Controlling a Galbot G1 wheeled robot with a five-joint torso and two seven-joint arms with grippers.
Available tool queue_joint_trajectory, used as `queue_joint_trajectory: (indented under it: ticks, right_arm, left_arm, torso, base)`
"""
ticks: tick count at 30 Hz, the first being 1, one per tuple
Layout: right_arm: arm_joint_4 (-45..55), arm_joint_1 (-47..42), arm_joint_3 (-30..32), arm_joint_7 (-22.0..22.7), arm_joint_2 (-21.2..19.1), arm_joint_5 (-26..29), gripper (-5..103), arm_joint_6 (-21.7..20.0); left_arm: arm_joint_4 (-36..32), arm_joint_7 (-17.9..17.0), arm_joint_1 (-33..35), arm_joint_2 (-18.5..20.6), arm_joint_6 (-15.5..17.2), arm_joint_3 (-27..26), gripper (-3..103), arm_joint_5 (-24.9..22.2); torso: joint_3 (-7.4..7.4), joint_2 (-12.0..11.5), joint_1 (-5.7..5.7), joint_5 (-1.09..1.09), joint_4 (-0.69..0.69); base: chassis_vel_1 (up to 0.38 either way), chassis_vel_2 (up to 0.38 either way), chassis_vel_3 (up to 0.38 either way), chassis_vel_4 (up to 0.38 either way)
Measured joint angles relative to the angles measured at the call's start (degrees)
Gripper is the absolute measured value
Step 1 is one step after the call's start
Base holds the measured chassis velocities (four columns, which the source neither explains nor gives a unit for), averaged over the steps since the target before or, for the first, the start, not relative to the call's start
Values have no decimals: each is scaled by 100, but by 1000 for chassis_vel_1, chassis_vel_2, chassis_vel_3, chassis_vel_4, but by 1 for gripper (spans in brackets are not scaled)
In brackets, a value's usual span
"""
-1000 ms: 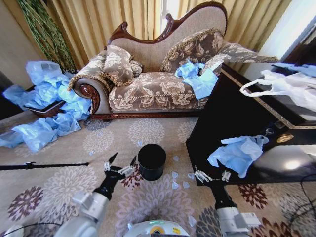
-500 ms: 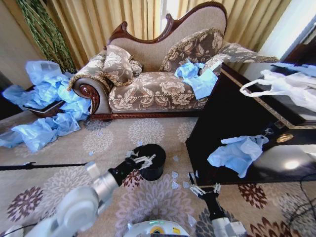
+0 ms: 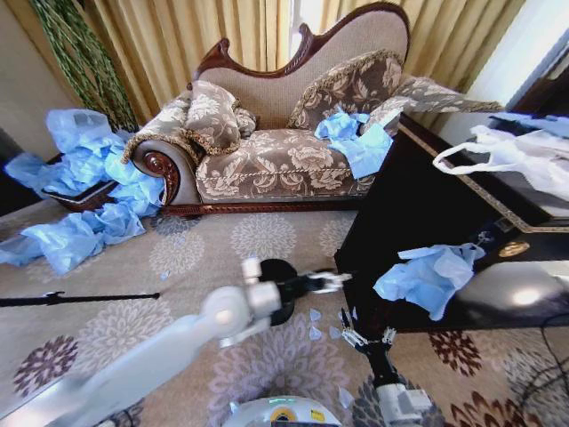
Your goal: Place a garbage bag over the trash bin.
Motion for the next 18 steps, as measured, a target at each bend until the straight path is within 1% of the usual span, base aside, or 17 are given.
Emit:
queue_joint_trajectory:
  ticks: [2, 3, 4, 5, 6, 7, 8, 9, 12, 14, 15, 17, 18]
  right_arm:
    - [-89, 20, -24, 32, 1, 16, 100, -21]
    - [-109, 28, -31, 44, 4, 19, 100, -33]
    - [-109, 28, -31, 44, 4, 19, 100, -33]
    - [-127, 37, -38, 58, 5, 28, 100, -48]
    - [-139, 42, -42, 87, 4, 43, 100, -67]
    - [-145, 41, -41, 100, -4, 52, 100, -80]
    - [-145, 41, -41, 100, -4, 52, 100, -80]
    - [-155, 41, -30, 111, -24, 59, 100, -87]
    - [-178, 41, -9, 177, -63, 98, 100, -87]
    - [-178, 42, -8, 184, -65, 106, 100, -88]
    - [-178, 41, -3, 194, -70, 125, 100, -88]
    - [-184, 41, 12, 202, -86, 159, 100, -89]
    - [-184, 41, 12, 202, -86, 159, 100, -89]
  left_arm:
    - [201, -205, -110, -501, -39, 106, 97, -92]
    - [280, -243, -130, -662, -44, 114, 97, -106]
    - [280, -243, -130, -662, -44, 114, 97, -106]
    - [366, -281, -155, -847, -47, 114, 96, -117]
    - [472, -337, -184, -1062, -62, 105, 92, -156]
    - [525, -374, -199, -1172, -67, 94, 90, -189]
    - [525, -374, -199, -1172, -67, 94, 90, -189]
    - [589, -410, -222, -1317, -75, 91, 90, -215]
    - [765, -466, -248, -1580, -102, 117, 89, -226]
    - [787, -468, -250, -1615, -104, 122, 89, -226]
    - [837, -473, -254, -1695, -104, 138, 86, -224]
    - [983, -494, -262, -1908, -106, 180, 79, -181]
    - [983, -494, -262, -1908, -106, 180, 79, -181]
  torso:
    - [-1, 0, 0, 4, 1]
    - [-1, 0, 0, 4, 2]
    - [-1, 0, 0, 4, 2]
    - [-1, 0, 0, 3, 2]
    - [-1, 0, 0, 1, 2]
    - [-1, 0, 0, 2, 2]
    - [-1, 0, 0, 2, 2]
    - [-1, 0, 0, 2, 3]
    - [-1, 0, 0, 2, 3]
    - [-1, 0, 0, 2, 4]
    - [-1, 0, 0, 1, 2]
    - [-1, 0, -1, 2, 3]
    - [-1, 0, -1, 2, 3]
  base:
    - [0, 0, 0, 0]
    - [0, 0, 0, 0]
    - [0, 0, 0, 0]
    - [0, 0, 0, 0]
    - [0, 0, 0, 0]
    - [0, 0, 0, 0]
    - [0, 0, 0, 0]
    - [0, 0, 0, 0]
    - [0, 0, 0, 0]
    - [0, 0, 0, 0]
    - [0, 0, 0, 0]
    - [0, 0, 0, 0]
    - [0, 0, 0, 0]
